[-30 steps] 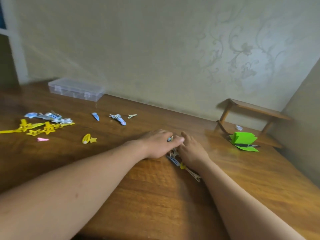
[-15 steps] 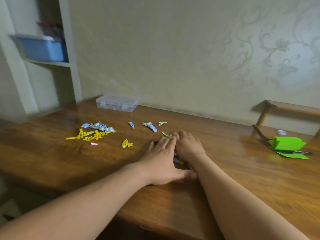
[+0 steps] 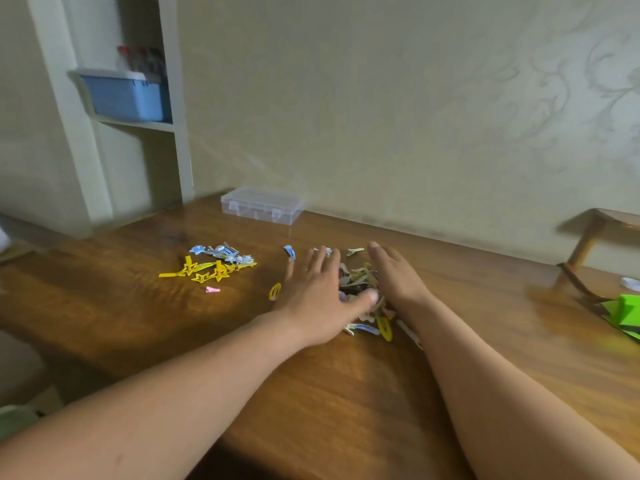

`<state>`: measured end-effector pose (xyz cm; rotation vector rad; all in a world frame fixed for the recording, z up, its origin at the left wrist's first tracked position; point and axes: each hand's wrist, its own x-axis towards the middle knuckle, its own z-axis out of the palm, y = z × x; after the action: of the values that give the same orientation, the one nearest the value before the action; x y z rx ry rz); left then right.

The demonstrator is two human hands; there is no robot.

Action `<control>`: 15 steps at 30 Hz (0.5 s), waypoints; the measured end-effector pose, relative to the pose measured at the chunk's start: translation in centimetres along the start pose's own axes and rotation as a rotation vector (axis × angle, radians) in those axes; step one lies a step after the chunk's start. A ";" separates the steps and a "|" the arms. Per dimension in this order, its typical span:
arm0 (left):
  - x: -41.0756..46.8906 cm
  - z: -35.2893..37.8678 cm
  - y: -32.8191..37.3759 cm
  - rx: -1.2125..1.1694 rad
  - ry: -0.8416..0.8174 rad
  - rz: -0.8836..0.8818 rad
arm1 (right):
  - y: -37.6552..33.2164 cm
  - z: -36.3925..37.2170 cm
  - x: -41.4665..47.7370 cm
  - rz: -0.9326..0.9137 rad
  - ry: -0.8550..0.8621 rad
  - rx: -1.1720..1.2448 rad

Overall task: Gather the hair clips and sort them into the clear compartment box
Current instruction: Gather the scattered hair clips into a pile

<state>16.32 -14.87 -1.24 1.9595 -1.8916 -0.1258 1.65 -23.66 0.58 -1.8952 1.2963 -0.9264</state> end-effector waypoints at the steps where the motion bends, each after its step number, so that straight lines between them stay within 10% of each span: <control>1: 0.9 -0.4 -1.0 -0.011 0.044 -0.012 | 0.2 0.1 0.8 0.002 0.004 -0.005; 7: 7.3 -0.8 -5.5 -0.022 -0.048 -0.264 | -0.4 1.8 5.7 0.059 -0.137 -0.113; 15: 8.5 -0.9 -3.6 -0.376 -0.201 -0.039 | -0.7 0.7 4.8 0.054 -0.317 0.006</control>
<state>20.69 -22.96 0.17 1.7774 -1.7890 -0.6621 3.81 -27.93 1.73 -1.9007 1.1456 -0.5728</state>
